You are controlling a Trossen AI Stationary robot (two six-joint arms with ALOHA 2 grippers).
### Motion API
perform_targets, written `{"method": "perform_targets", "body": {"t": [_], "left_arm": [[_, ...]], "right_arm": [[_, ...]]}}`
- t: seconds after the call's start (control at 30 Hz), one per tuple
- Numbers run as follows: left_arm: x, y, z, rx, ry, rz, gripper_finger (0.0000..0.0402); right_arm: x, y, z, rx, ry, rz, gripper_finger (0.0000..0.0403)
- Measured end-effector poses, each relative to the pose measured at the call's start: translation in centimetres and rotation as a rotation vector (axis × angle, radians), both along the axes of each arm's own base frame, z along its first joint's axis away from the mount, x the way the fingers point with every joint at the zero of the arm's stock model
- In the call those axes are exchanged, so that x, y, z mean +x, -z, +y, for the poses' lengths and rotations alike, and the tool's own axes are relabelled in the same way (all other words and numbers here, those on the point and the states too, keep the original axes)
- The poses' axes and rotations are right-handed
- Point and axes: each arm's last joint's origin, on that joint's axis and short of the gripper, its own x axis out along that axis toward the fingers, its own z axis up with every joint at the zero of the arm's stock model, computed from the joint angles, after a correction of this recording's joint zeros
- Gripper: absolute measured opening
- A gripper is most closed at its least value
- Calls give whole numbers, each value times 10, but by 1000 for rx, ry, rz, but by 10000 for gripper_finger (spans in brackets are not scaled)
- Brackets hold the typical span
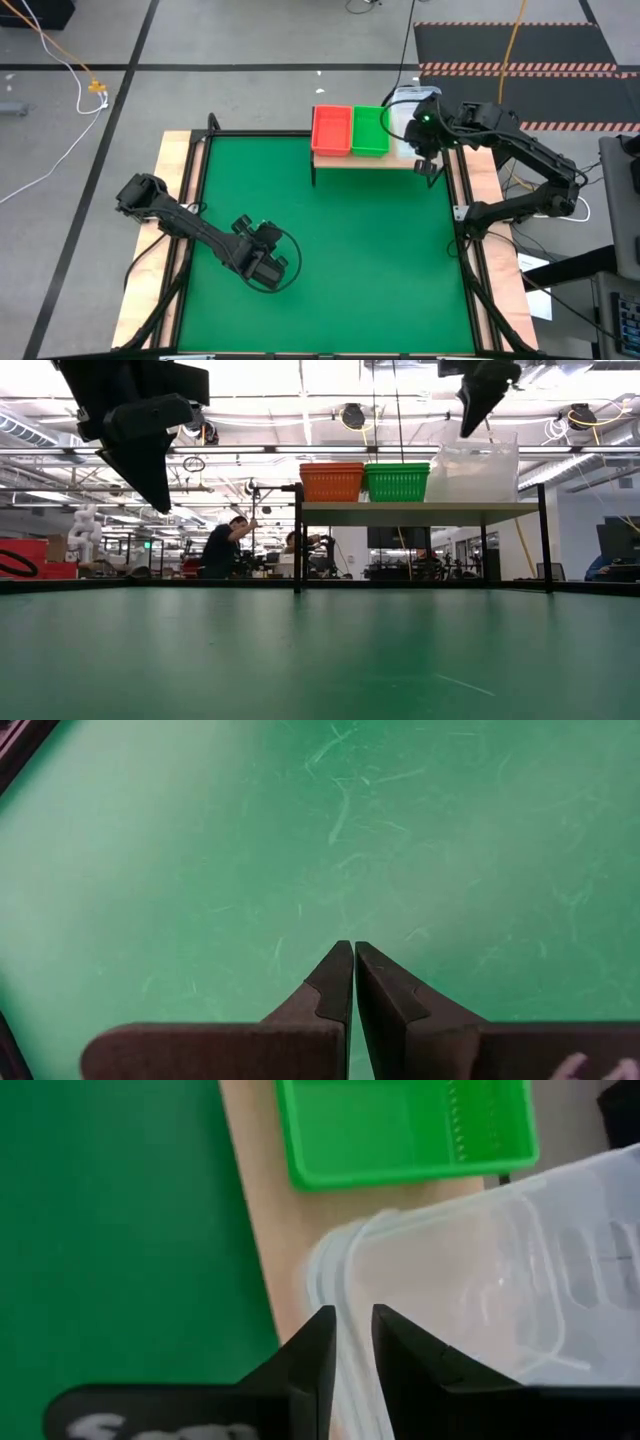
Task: Stack baskets on shelf by color
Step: Stack the top transparent bin on the top of the transparent bin, then return to Home Position
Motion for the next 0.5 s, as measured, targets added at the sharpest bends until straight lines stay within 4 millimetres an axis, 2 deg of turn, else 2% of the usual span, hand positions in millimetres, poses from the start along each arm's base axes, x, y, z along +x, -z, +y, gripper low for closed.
{"method": "perform_targets", "body": {"t": [0.23, 0.43, 0.5], "left_arm": [[0, 0, 0, -1, -2, -2, 19], [0, 0, 0, 20, 3, -12, 19], [-1, -1, -2, 64, 13, -36, 19]], "right_arm": [[0, -9, -3, -114, 60, -81, 62], [-17, -31, 7, -191, 62, -247, 86], [-24, -37, 14, -148, 25, -336, 98]]}}
